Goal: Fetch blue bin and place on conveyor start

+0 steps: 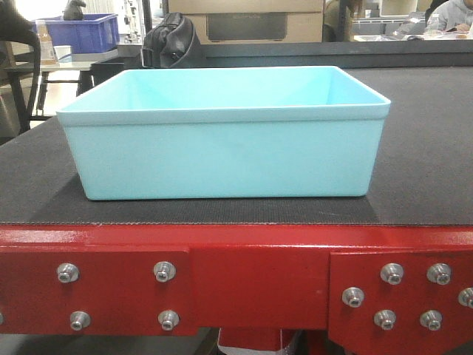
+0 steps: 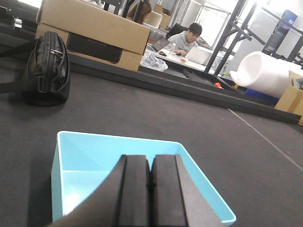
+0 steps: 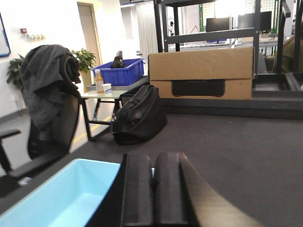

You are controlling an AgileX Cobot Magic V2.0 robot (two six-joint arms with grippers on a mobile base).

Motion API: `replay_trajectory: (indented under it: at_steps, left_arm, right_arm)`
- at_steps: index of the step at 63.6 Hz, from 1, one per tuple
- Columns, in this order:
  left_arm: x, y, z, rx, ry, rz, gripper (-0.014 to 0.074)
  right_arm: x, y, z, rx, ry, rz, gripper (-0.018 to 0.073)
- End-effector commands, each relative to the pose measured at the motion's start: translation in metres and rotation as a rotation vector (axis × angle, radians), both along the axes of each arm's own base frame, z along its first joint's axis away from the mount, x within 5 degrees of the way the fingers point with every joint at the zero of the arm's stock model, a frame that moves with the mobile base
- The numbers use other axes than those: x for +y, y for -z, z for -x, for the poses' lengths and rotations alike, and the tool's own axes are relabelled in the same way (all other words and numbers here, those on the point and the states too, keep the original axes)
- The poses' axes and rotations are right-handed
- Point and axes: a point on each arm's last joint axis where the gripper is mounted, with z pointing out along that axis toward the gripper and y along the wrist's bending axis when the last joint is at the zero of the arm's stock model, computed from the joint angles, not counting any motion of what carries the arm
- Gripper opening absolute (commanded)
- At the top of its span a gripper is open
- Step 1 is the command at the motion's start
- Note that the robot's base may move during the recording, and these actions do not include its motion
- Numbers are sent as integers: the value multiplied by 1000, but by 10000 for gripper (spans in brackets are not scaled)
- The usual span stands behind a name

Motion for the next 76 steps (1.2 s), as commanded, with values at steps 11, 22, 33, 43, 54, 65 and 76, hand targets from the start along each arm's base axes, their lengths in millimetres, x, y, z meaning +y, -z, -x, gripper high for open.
replay_trajectory:
  at_steps: [11, 22, 33, 43, 54, 65, 76]
  left_arm:
    - [0, -1, 1, -21, 8, 8, -111]
    - [0, -1, 1, -21, 8, 8, -111]
    - [0, -1, 1, -21, 8, 6, -111]
    - [0, -1, 1, -21, 8, 6, -111]
    - [0, -1, 1, -21, 8, 6, -111]
    - [0, -1, 1, -23, 8, 7, -111]
    - [0, -1, 1, -23, 8, 7, -111]
  right_arm:
    - [-24, 30, 14, -72, 217, 234, -167]
    - [-33, 83, 28, -21, 309, 191, -167]
    - [-32, 136, 42, 29, 302, 150, -167]
    - [-32, 164, 52, 9, 303, 148, -167]
    - [-31, 164, 58, -27, 304, 145, -167]
    - [-31, 165, 58, -24, 304, 145, -167]
    - [-31, 165, 58, -24, 304, 145, -167]
